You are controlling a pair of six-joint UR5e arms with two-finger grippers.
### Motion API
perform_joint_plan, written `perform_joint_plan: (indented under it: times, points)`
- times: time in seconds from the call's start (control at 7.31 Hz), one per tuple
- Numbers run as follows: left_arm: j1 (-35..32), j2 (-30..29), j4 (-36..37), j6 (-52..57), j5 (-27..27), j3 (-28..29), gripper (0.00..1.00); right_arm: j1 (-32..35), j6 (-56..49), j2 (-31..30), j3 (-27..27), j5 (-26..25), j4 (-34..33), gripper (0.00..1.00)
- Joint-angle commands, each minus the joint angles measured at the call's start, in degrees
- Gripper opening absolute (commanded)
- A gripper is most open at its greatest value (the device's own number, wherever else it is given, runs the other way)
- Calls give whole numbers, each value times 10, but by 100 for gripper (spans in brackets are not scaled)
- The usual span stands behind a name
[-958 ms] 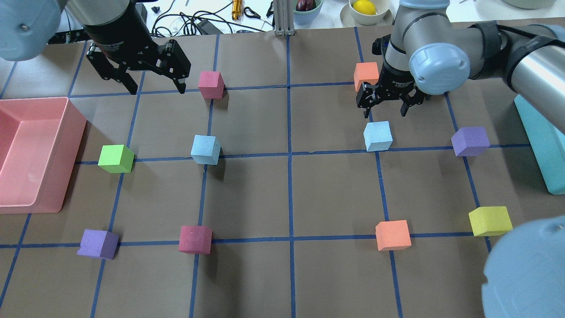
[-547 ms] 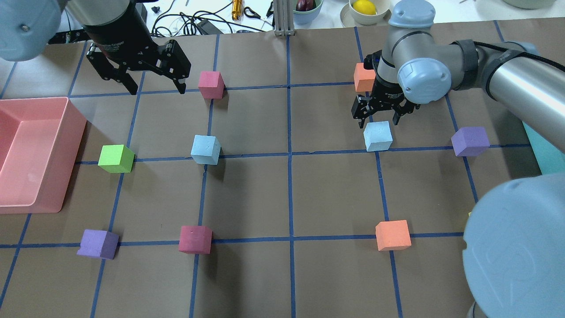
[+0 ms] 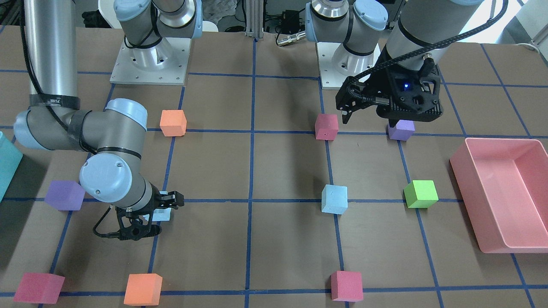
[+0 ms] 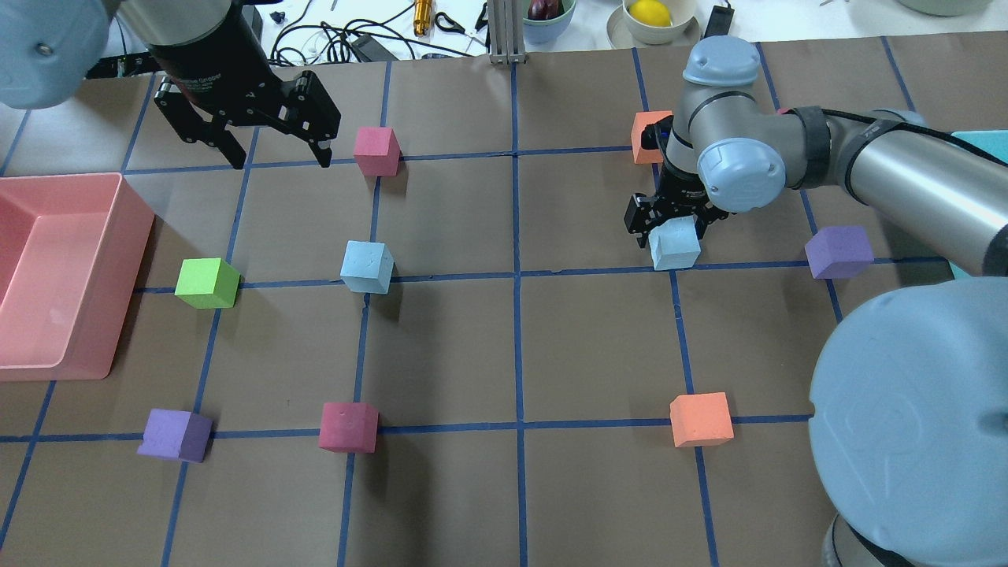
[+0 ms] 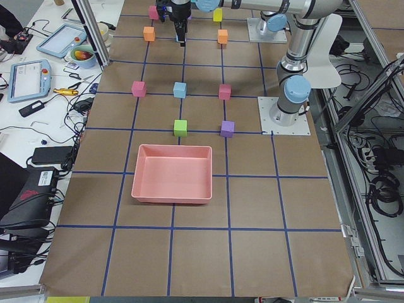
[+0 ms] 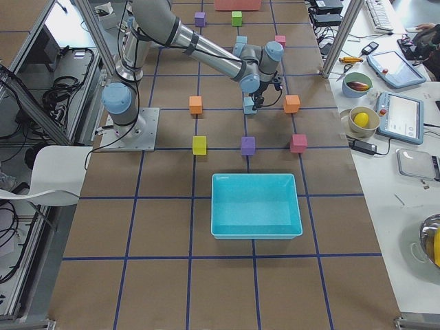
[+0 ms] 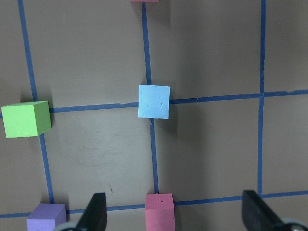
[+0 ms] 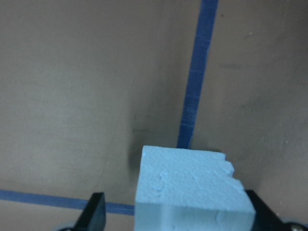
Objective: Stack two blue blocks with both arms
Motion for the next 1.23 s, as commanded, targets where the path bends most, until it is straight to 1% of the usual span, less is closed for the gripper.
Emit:
perform_joint_plan:
  times: [0.0,0.14,0.27,0.41,0.55,0.68,0.82,1.09]
  points:
    - [0,0,0,-1,0,0,100,0,-1,-4,21,0,-42,9]
    - [0,0,0,-1,0,0,100,0,6,-7,17,8,-40,0]
    - [0,0,0,0,0,0,100,2,9,-13,1,7,-38,0]
    - [-1,0,0,0,0,0,100,14,48,-19,-24,7,-22,0]
    - [-1,0,0,0,0,0,100,42,113,-15,-51,13,2,0]
    - [0,-1,0,0,0,0,100,79,142,-11,-73,20,1,0]
    - [-2,-1,0,2,-1,0,100,109,190,0,-82,21,2,0]
    - [3,-3,1,4,0,0,100,155,222,29,-106,22,-1,0]
